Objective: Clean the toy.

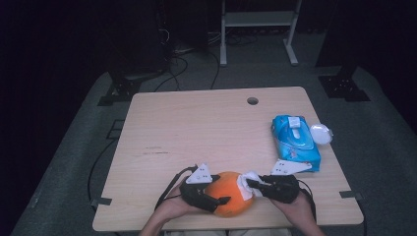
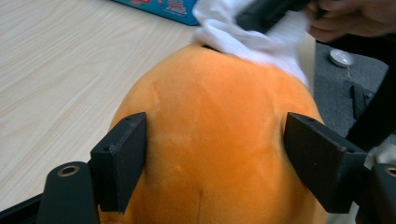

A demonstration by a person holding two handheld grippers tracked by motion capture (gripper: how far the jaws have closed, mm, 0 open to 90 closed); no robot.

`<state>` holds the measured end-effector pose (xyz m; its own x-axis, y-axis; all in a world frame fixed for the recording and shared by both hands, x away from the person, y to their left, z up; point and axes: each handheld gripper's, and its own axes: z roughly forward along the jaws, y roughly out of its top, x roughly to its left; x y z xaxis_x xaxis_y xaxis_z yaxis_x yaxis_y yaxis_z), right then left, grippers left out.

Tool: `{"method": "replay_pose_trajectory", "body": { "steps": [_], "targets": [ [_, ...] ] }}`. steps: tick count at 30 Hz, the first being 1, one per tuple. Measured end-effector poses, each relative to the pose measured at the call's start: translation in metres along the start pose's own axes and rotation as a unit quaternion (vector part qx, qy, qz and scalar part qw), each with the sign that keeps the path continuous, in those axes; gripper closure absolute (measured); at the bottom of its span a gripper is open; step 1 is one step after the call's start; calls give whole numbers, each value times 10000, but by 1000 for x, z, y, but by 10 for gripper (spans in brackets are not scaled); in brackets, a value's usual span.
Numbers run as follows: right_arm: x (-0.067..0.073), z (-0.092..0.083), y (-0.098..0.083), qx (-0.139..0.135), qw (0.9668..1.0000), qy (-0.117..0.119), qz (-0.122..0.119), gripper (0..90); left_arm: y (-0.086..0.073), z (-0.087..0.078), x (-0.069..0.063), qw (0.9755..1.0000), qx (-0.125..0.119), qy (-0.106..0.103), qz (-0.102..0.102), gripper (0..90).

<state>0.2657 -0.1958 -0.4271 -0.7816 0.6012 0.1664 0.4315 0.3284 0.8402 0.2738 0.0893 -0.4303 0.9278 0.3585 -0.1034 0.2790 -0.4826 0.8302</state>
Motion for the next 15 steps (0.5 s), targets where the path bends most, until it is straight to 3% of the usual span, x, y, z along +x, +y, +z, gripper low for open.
{"method": "replay_pose_trajectory", "body": {
  "steps": [3,5,9,12,15],
  "targets": [
    [0,-3,-5,50,10000,-14,17,766,3,1,2,9995,-280,129,-88,162],
    [4,-5,-5,11,9999,117,60,766,2,8,0,9996,-182,214,-1,119],
    [10,-1,2,-145,9994,313,-38,765,2,7,-5,9992,47,193,351,208],
    [7,7,8,-211,9991,378,10,765,-2,5,-5,9991,121,162,368,242],
    [0,12,8,-179,9994,281,61,765,-4,4,-4,9994,48,130,314,244]
  ]
}}
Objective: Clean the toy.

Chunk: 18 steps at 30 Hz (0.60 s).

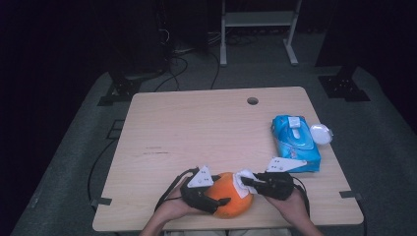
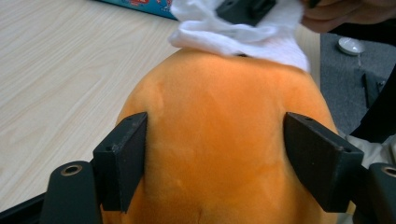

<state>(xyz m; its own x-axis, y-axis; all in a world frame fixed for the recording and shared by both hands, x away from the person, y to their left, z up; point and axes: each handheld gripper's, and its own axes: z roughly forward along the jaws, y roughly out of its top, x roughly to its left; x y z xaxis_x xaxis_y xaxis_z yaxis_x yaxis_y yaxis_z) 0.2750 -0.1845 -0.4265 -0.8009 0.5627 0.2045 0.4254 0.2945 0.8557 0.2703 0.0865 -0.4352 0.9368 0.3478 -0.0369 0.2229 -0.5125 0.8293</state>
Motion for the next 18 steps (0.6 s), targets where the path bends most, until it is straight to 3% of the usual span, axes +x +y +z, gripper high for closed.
{"method": "replay_pose_trajectory", "body": {
  "steps": [4,8,12,15,18],
  "targets": [
    [-4,-6,-6,108,9998,-111,84,766,0,0,0,10000,-7,-31,25,239],
    [12,-12,-5,31,9999,31,-106,768,1,3,0,10000,16,-36,63,216],
    [23,2,6,-12,9993,194,-320,768,0,2,-1,10000,53,-6,82,222],
    [18,8,9,38,9993,143,-345,768,-4,0,2,10000,-23,-12,-28,230],
    [6,1,3,124,9996,-56,-232,768,-3,0,1,10000,-31,-54,0,230]
  ]
}}
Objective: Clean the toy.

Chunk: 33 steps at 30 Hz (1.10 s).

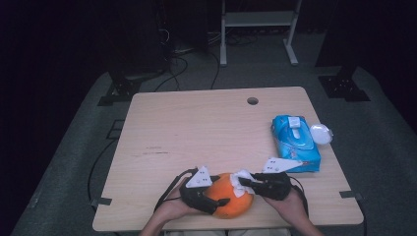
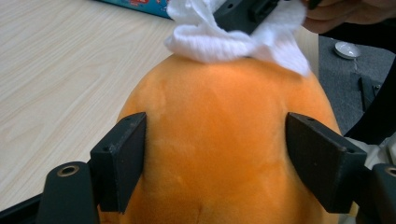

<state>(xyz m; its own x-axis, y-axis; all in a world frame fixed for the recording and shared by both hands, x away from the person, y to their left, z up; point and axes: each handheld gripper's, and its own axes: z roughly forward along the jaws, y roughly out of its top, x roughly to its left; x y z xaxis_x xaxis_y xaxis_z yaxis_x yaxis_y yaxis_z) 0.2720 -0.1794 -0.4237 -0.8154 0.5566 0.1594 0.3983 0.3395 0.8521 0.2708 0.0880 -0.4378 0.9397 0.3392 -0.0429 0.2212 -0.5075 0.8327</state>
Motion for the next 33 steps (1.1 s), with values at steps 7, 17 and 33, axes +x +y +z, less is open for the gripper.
{"method": "replay_pose_trajectory", "body": {
  "steps": [7,17,33],
  "targets": [
    [1,-10,-12,-97,9996,154,202,767,20,-6,-1,9989,-365,-276,-141,165],
    [-5,-14,-16,-137,9997,-60,201,768,15,14,-5,9999,92,-73,108,299],
    [-43,-58,-48,90,9980,-545,291,729,22,4,-8,9996,-157,248,16,574]
  ]
}}
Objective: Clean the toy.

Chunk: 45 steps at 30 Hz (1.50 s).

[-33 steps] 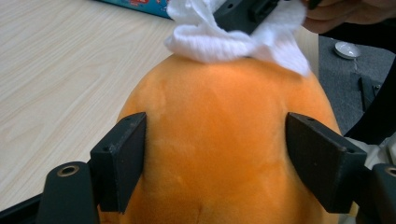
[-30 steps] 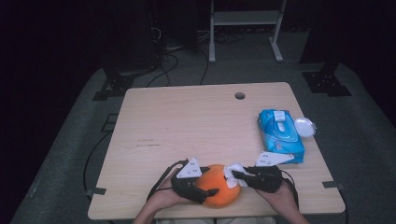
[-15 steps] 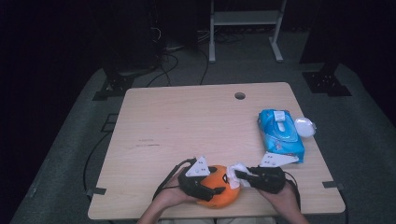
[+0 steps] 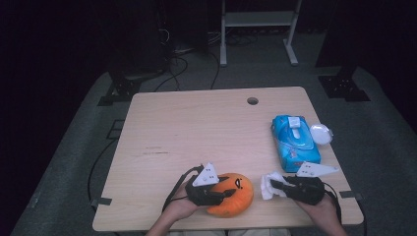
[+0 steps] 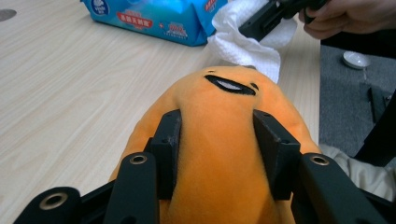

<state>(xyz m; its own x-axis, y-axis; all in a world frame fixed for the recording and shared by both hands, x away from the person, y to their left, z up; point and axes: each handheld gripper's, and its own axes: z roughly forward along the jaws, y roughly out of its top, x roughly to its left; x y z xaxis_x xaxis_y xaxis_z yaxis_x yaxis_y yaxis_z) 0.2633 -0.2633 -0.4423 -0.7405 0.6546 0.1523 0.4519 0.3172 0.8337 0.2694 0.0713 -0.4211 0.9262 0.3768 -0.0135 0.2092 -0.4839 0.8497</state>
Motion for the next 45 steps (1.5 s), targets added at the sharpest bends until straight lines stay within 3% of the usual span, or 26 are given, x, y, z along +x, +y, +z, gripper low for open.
{"method": "replay_pose_trajectory", "body": {
  "steps": [10,18,27,35,41,45],
  "targets": [
    [-11,-5,-9,218,9989,-339,-223,576,8,-3,11,9996,-70,269,-28,574],
    [-11,-4,-8,270,9975,-531,-380,537,13,-8,23,9989,-194,429,-85,573],
    [-13,-13,-7,-25,9990,-405,-212,523,14,-14,37,9974,-266,652,-160,573],
    [-15,-13,-5,-103,9995,-272,-94,476,24,-12,57,9959,-198,868,-160,570],
    [-16,-11,-1,-186,9996,-214,-43,427,36,-1,76,9943,-223,1032,-168,564],
    [-15,-10,2,-264,9995,-168,-41,398,37,12,89,9935,-68,1118,-217,555]
  ]
}}
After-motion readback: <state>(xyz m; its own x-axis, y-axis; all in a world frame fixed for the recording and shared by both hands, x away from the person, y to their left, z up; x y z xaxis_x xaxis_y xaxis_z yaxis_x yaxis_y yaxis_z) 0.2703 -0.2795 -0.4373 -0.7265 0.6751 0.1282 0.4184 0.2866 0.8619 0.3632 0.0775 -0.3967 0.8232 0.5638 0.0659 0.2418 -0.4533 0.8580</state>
